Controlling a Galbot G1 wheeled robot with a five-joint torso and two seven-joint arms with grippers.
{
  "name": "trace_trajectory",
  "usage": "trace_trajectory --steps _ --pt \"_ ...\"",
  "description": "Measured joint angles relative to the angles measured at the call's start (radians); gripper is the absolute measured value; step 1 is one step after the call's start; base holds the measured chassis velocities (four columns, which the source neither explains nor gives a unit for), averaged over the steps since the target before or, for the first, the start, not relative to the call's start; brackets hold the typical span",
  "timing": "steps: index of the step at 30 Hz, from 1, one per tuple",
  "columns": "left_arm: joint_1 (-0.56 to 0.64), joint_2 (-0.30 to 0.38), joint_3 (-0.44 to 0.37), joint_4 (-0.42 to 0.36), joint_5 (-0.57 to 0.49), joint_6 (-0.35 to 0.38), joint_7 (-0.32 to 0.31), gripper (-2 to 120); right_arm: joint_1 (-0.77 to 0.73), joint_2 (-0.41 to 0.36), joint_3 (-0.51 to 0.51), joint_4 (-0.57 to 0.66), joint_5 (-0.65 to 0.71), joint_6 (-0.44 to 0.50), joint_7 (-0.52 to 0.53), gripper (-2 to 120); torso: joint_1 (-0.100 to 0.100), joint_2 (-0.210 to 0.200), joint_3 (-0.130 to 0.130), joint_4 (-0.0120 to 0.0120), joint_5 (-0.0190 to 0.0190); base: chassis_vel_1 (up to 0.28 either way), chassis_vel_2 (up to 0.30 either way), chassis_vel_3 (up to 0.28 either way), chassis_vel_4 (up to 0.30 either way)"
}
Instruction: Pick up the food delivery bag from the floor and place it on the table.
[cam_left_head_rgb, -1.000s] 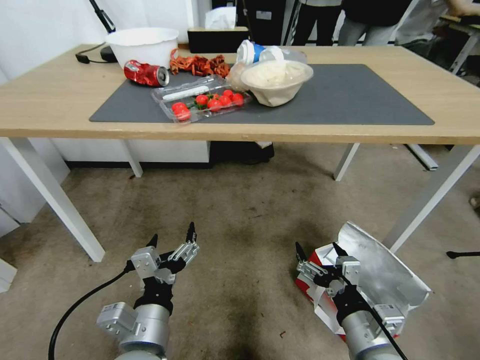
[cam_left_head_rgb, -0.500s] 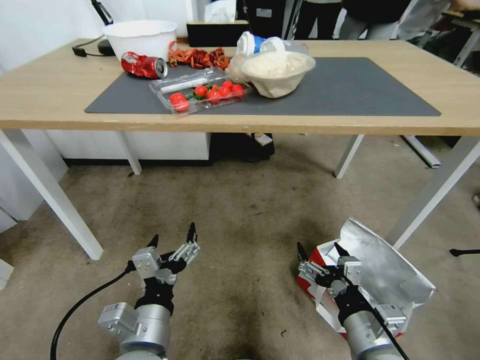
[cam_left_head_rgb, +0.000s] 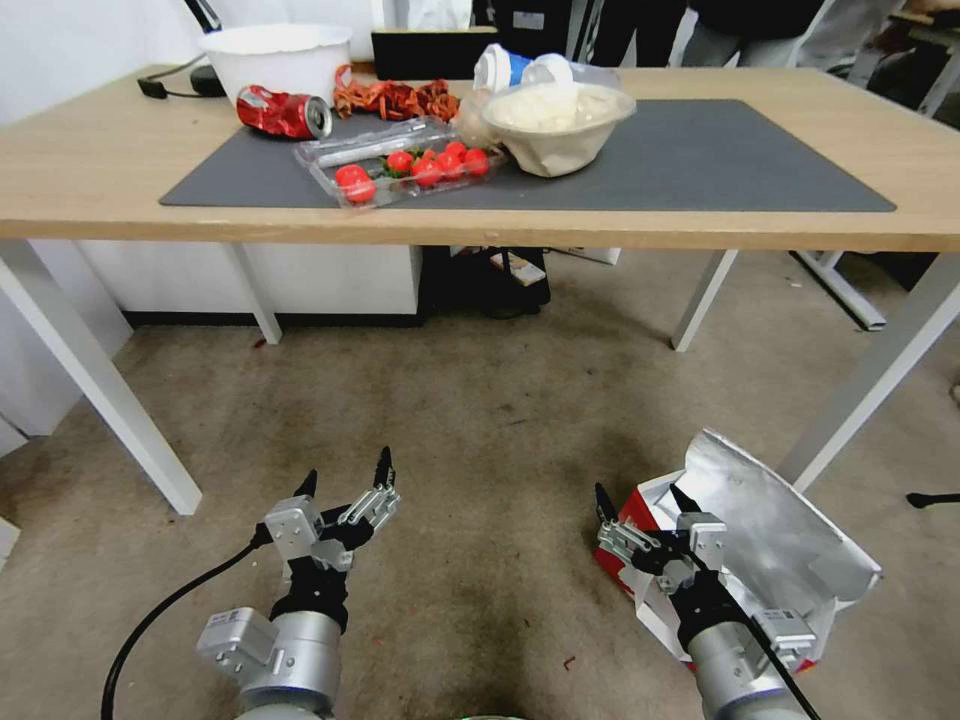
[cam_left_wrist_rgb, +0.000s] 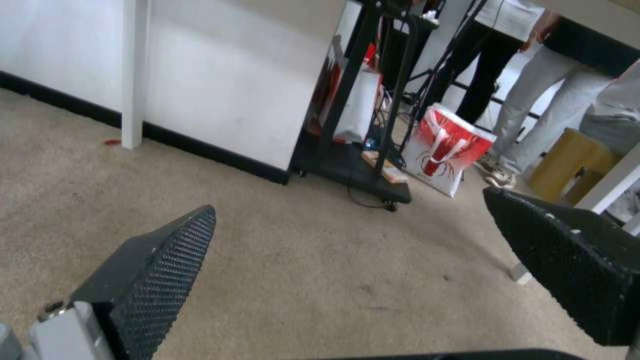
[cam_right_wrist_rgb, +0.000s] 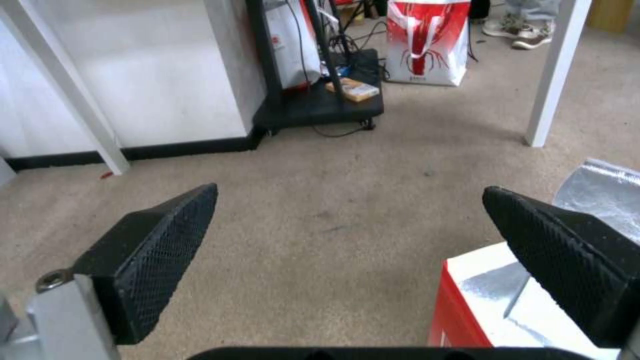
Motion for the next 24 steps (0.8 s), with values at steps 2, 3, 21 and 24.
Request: trace_trajectory --steps 2,3,21,24 --pt "-0.001 0.000 0.000 0.001 0.000 0.000 0.000 100 0.000 0.000 0.001 -0.001 0.000 0.000 0.000 100 0.000 -0.005 -0.004 0.0000 0.0000 0.000 0.000 0.000 0.000" --pt "-0.002 0.000 0.000 0.002 -0.001 0.000 0.000 100 0.001 0.000 0.002 -0.003 0.000 0.000 0.000 100 -0.001 -0.012 -0.011 0.0000 0.0000 0.000 0.000 0.000 0.000" --pt "-0.002 -0.001 0.003 0.005 0.000 -0.003 0.001 100 0.002 -0.004 0.005 -0.009 -0.003 0.000 0.000 100 -0.006 -0.066 -0.049 0.0000 0.0000 0.000 0.000 0.000 0.000" --pt "-0.002 0.000 0.004 0.005 0.000 -0.003 0.001 100 0.001 -0.005 0.007 -0.009 -0.003 0.000 0.000 100 -0.006 -0.066 -0.049 0.0000 0.0000 0.000 0.000 0.000 0.000"
